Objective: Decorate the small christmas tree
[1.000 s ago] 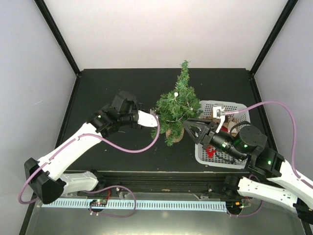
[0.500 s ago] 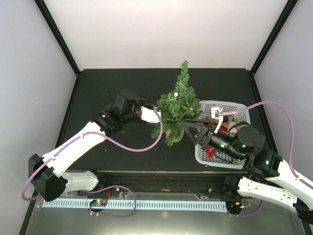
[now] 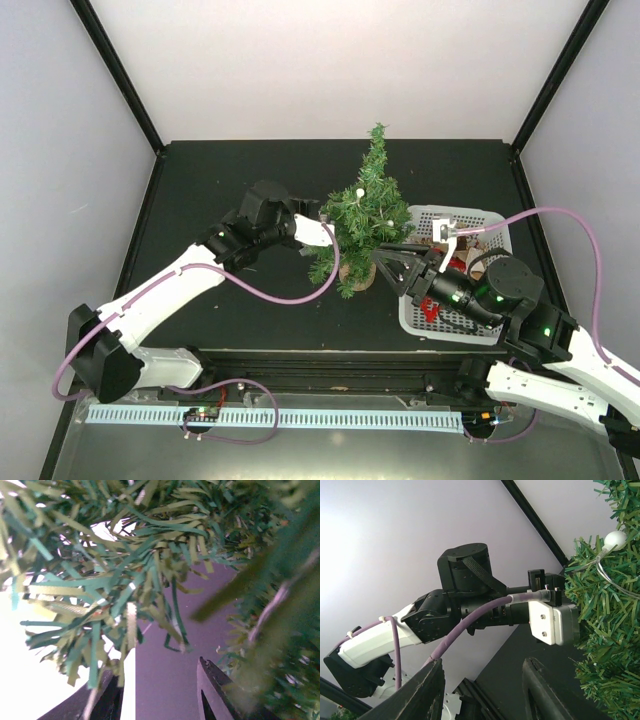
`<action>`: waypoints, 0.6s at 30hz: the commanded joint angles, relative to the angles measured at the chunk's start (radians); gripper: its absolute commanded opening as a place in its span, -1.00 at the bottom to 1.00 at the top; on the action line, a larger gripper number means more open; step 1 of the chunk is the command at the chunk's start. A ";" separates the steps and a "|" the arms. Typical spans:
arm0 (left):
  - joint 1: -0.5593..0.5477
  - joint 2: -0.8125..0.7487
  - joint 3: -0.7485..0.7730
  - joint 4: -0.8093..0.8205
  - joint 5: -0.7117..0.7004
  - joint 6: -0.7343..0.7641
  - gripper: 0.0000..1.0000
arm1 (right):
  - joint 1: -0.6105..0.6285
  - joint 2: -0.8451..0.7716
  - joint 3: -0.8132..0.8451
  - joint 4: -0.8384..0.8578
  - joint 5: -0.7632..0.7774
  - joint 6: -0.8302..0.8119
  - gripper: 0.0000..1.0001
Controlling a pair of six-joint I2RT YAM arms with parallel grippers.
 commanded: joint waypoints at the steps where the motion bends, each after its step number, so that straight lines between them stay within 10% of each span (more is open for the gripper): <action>1: -0.004 -0.010 0.012 0.013 -0.005 -0.018 -0.12 | 0.008 -0.017 -0.012 0.019 0.009 0.006 -0.12; 18: 0.022 -0.122 0.009 -0.026 -0.045 -0.144 0.56 | 0.007 -0.102 -0.056 0.016 0.057 -0.002 -0.12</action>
